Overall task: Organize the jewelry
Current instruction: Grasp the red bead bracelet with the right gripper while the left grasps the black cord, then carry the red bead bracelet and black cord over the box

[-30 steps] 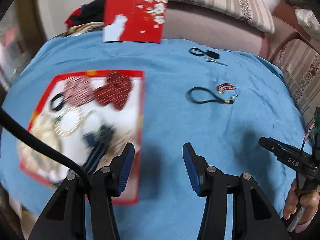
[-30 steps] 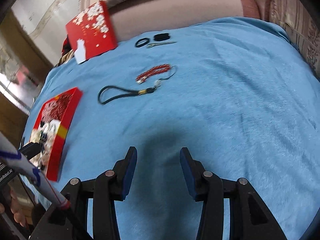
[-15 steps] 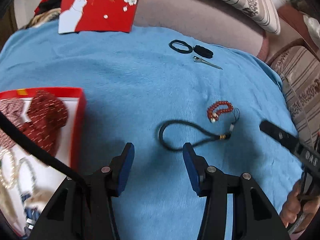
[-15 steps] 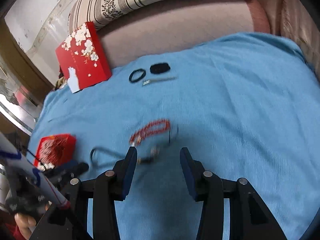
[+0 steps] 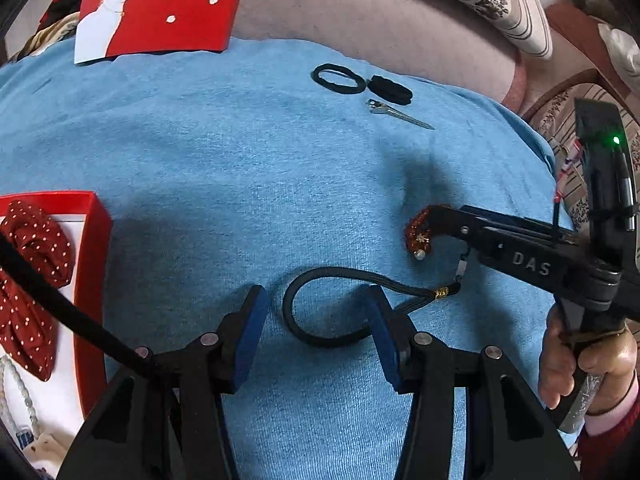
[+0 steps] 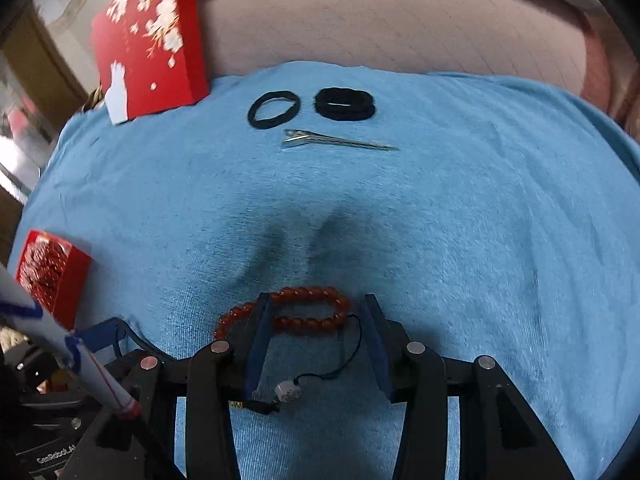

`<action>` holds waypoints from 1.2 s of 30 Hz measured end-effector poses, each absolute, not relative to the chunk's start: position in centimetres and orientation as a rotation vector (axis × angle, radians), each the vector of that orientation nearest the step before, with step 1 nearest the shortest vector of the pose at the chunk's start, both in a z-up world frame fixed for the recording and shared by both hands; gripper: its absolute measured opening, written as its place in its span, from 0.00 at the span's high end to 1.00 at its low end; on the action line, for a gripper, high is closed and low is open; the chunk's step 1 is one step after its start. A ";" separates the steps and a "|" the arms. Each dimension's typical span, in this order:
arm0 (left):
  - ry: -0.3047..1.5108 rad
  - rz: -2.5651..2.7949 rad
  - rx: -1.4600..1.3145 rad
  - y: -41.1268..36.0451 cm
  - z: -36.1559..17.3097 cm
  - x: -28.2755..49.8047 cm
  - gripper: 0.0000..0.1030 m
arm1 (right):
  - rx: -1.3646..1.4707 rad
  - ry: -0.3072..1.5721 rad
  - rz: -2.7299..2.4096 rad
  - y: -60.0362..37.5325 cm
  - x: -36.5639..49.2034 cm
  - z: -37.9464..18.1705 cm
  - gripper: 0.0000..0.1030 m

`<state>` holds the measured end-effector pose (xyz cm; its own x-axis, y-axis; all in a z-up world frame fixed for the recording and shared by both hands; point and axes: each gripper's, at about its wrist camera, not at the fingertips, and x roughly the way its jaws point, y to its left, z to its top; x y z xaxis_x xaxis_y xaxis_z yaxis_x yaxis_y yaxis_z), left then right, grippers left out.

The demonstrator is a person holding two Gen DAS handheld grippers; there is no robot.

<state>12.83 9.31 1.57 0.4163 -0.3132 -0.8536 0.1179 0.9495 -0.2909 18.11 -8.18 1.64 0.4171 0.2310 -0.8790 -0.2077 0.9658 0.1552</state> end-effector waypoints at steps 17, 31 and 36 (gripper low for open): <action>0.967 -0.379 -0.259 10.9 10.5 7.4 0.97 | 0.103 0.957 0.254 -9.2 14.0 8.9 0.92; 0.812 -0.230 -0.163 20.9 21.4 -0.1 0.97 | 0.047 0.851 0.356 -2.6 6.5 17.3 0.92; 0.843 -0.131 -0.177 26.1 20.3 -1.8 0.97 | 0.006 0.855 0.433 2.6 4.2 17.6 0.92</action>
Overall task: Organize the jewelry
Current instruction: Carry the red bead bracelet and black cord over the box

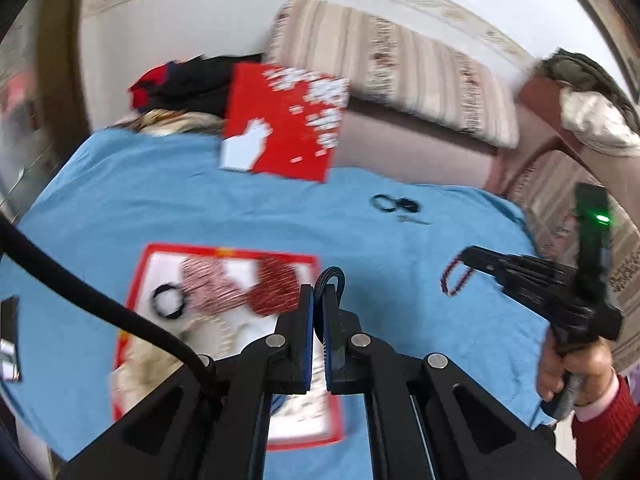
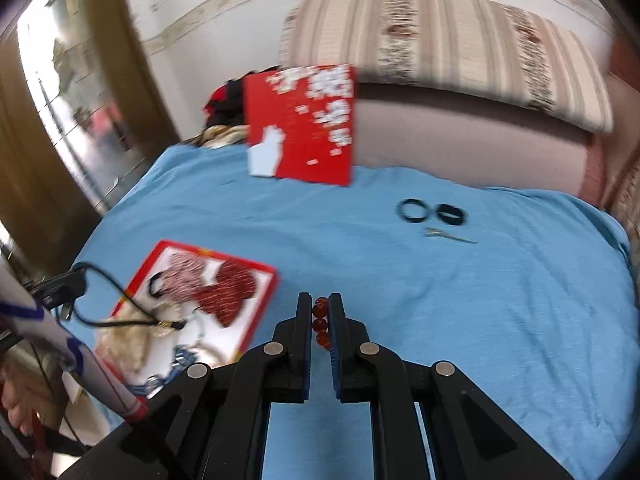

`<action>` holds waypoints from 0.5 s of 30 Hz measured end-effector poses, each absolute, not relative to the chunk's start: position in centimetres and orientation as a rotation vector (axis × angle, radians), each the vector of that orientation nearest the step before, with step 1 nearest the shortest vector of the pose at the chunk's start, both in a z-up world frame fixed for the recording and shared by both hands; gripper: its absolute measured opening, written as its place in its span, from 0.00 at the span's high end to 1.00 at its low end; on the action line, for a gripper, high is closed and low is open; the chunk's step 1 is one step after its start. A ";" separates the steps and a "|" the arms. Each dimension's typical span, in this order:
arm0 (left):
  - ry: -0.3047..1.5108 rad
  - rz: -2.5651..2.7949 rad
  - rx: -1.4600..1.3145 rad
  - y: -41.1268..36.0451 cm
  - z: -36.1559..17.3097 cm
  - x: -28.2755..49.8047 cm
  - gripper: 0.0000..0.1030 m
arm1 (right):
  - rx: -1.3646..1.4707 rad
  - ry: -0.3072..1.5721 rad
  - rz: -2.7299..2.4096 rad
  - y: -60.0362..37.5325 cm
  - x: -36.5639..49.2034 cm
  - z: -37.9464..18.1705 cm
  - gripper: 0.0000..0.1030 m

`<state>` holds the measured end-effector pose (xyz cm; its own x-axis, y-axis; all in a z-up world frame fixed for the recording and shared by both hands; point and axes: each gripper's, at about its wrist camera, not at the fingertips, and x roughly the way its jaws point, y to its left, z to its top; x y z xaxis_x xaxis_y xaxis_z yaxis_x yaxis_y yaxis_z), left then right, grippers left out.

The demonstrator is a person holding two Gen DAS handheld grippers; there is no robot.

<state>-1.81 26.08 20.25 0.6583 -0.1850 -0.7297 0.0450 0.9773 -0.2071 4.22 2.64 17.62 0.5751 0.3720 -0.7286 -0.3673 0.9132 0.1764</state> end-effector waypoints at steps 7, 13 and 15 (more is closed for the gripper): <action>0.941 -0.027 -0.232 32.1 15.3 -1.1 0.97 | -0.046 0.909 0.532 10.9 3.0 15.6 0.92; 0.987 0.027 -0.290 35.9 11.6 -0.4 0.97 | -0.092 0.939 0.587 16.6 3.3 13.8 0.92; 0.995 0.053 -0.289 36.7 10.9 -0.2 0.97 | -0.082 0.951 0.591 17.7 4.0 12.9 0.92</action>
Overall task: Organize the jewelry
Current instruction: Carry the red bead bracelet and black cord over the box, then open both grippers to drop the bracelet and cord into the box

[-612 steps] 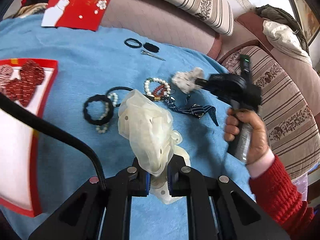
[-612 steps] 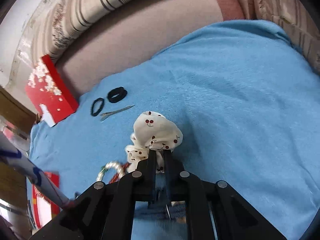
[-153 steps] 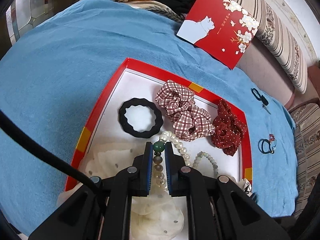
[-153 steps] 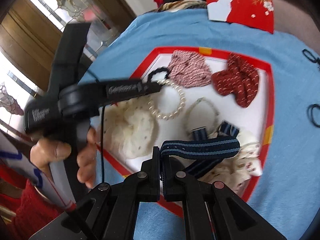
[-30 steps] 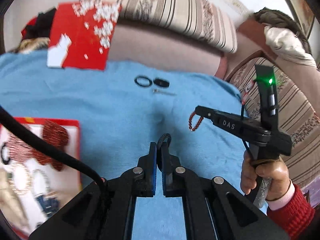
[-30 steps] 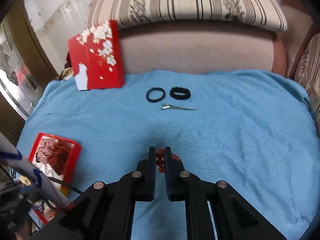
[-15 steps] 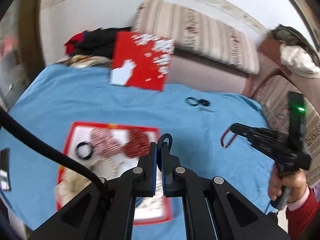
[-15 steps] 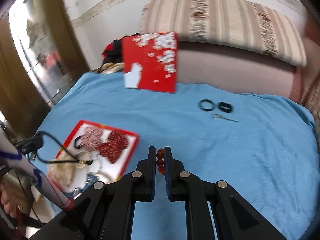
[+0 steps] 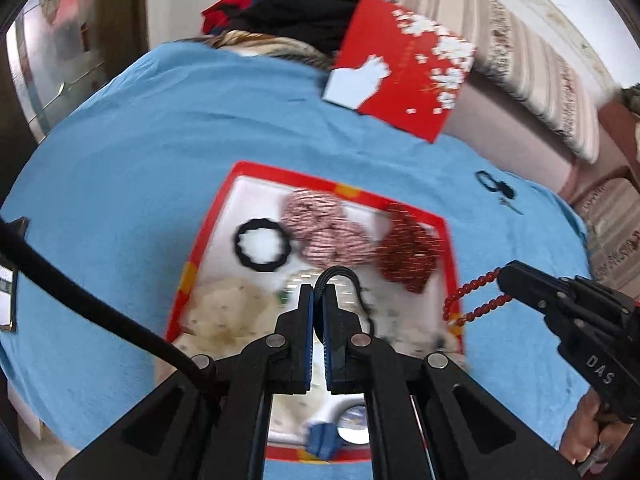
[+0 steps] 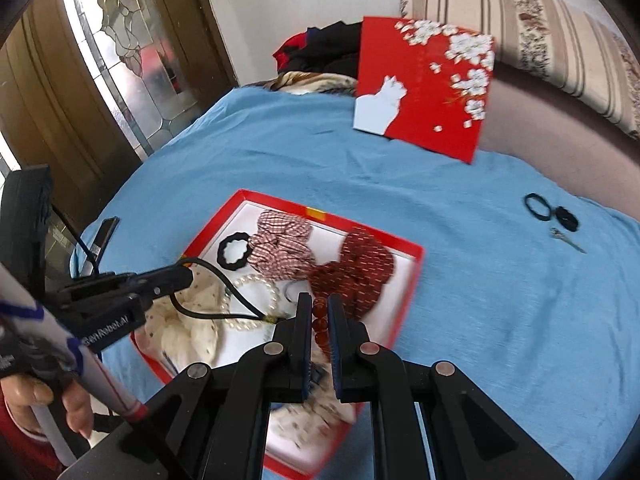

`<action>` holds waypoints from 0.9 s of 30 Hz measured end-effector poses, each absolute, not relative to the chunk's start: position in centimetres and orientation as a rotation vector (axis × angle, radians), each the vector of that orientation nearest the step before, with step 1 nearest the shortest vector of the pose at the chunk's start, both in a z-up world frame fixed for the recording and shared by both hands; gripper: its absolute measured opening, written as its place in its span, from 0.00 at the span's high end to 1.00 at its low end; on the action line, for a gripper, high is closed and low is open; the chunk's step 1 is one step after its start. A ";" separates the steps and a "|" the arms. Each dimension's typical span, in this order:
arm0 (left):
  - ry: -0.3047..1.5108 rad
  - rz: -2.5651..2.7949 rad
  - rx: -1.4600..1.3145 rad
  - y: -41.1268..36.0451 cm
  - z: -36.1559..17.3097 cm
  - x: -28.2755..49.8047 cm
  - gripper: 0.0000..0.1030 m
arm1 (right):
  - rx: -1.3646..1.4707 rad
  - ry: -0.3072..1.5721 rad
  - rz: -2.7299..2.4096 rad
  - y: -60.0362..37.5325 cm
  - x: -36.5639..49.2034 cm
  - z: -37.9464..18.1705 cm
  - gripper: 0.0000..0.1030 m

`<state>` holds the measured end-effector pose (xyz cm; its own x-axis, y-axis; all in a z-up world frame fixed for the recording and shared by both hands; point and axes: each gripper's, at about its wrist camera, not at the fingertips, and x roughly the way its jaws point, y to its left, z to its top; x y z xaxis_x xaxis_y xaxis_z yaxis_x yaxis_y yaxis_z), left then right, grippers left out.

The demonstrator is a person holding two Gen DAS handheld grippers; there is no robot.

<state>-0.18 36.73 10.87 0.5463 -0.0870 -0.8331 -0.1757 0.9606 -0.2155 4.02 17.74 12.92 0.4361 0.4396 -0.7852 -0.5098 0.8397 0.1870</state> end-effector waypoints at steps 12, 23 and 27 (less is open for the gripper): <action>1.051 0.183 -0.332 42.4 6.8 3.8 0.96 | -0.084 1.073 0.494 18.0 8.0 6.3 0.92; 1.071 0.210 -0.330 42.6 5.4 4.5 0.96 | -0.141 1.069 0.495 18.1 7.9 5.6 0.91; 1.059 0.206 -0.332 42.3 5.9 4.0 0.83 | -0.138 1.062 0.492 17.9 7.7 6.0 0.84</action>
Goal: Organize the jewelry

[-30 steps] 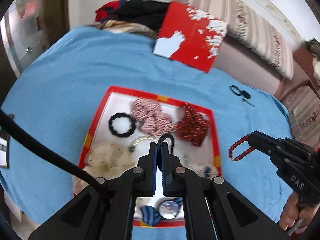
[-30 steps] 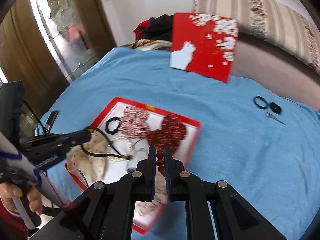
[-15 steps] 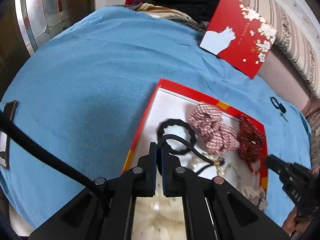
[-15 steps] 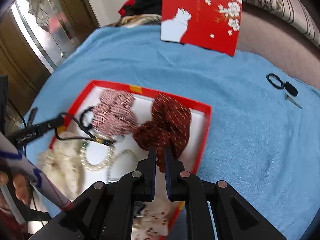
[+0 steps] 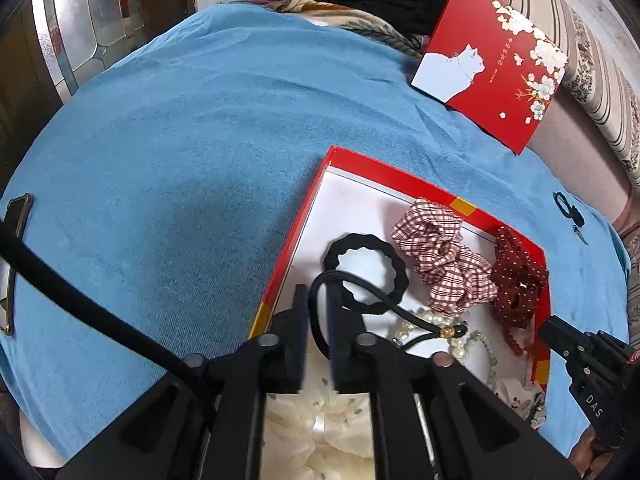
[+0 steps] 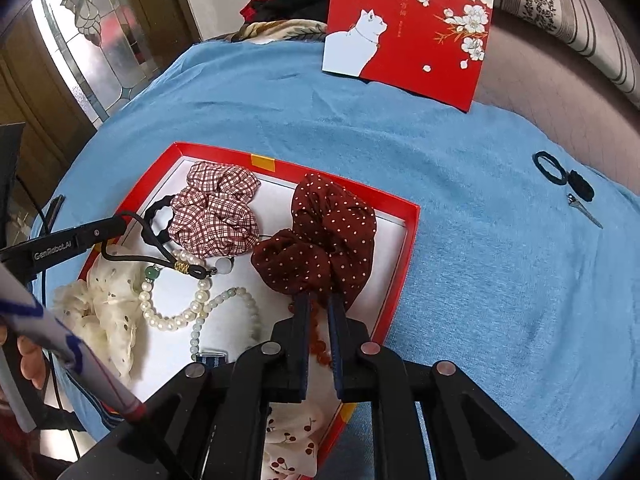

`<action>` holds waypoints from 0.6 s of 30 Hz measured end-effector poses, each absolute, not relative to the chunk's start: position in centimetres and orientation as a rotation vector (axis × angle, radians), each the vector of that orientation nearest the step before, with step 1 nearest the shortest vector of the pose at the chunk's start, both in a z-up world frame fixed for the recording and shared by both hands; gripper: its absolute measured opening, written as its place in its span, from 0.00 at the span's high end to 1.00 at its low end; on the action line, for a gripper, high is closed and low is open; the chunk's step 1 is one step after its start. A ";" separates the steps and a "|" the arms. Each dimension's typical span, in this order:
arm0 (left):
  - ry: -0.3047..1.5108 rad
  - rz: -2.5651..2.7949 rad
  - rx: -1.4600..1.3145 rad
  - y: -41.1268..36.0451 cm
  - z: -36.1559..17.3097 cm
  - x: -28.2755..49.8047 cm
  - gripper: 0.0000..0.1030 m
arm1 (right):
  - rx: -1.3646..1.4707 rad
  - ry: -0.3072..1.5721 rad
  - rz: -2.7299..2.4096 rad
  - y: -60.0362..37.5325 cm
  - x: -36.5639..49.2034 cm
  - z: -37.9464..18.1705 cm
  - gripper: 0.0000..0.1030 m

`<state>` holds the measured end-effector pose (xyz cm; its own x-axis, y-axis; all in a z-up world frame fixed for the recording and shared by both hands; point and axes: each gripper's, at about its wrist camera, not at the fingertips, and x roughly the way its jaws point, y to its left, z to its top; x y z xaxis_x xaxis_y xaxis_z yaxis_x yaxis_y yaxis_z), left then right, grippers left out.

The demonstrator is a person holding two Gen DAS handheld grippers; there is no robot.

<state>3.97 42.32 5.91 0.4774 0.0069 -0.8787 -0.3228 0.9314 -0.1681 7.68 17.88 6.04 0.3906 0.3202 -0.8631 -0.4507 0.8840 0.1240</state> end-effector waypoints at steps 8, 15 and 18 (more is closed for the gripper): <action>0.959 0.186 -0.322 41.3 10.0 2.0 0.56 | -0.051 1.011 0.487 15.0 6.9 9.0 0.61; 0.858 0.201 -0.278 38.8 14.4 -2.5 0.44 | -0.012 1.007 0.459 10.9 4.1 9.7 0.61; 0.824 0.206 -0.254 37.1 15.8 -5.0 0.39 | 0.001 1.000 0.451 9.2 2.4 9.8 0.61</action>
<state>-4.96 37.07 15.79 0.6621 0.0824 -0.7449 -0.2782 0.9499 -0.1422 2.44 9.15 9.80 0.4562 0.3664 -0.8110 -0.3657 0.9080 0.2045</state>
